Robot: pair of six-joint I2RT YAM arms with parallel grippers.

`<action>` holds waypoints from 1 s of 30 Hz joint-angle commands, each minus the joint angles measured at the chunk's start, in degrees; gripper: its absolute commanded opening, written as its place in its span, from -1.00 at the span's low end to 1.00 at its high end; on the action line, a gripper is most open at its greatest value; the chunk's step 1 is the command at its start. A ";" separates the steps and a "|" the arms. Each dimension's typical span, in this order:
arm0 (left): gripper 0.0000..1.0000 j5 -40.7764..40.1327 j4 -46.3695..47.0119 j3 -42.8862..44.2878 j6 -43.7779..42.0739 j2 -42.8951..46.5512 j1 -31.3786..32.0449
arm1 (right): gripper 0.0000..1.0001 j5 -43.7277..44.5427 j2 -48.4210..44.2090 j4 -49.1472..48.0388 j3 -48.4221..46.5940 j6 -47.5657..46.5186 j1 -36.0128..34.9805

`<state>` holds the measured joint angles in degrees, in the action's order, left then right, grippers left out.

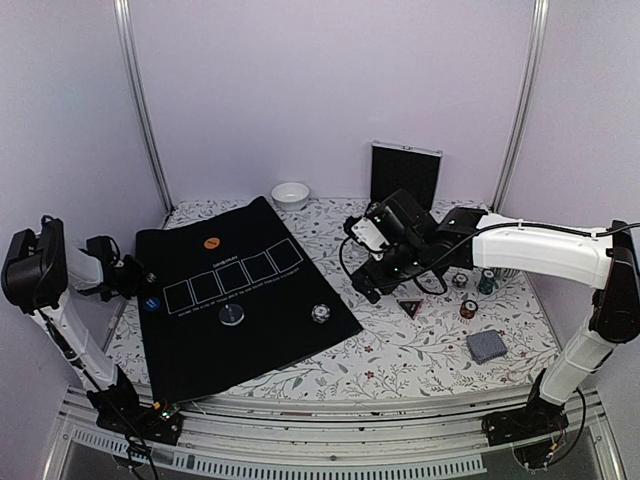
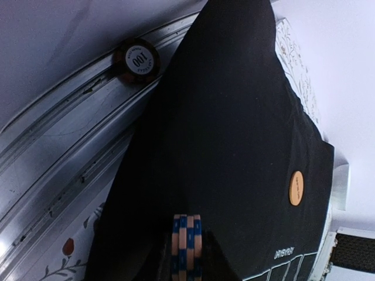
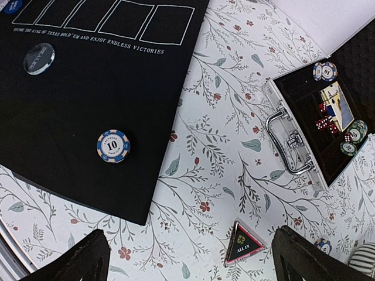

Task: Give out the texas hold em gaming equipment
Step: Place the poker chips pile at the small blind area.

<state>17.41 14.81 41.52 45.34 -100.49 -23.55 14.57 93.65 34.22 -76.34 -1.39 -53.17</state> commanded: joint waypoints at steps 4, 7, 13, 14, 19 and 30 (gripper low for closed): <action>-0.46 -0.14 -2.88 -2.43 6.49 -1.90 -0.62 | 0.98 -0.77 -1.73 -0.25 -2.06 -0.06 0.03; -0.46 -0.61 -1.85 -3.75 9.72 -1.55 -0.67 | 0.97 -0.83 -1.79 0.18 -2.28 -0.11 0.06; -0.38 -5.38 -3.79 -4.96 12.63 1.23 -0.70 | 0.98 -0.93 -2.06 1.02 -2.26 0.24 0.12; -0.28 -6.79 -4.24 -5.30 12.92 2.01 -0.69 | 0.98 -0.94 -2.09 1.19 -2.25 0.18 0.02; 0.19 -8.44 -6.63 -4.74 12.18 4.16 -0.58 | 0.98 -1.31 -1.99 1.46 -2.95 -0.09 0.05; 0.73 -17.65 -14.67 1.28 9.42 15.16 4.26 | 0.98 3.45 -2.09 3.75 -5.34 0.93 1.53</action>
<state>7.51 5.34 39.20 57.04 -90.80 -22.20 14.79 93.41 36.05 -78.94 -1.37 -53.15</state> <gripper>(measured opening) 0.834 0.988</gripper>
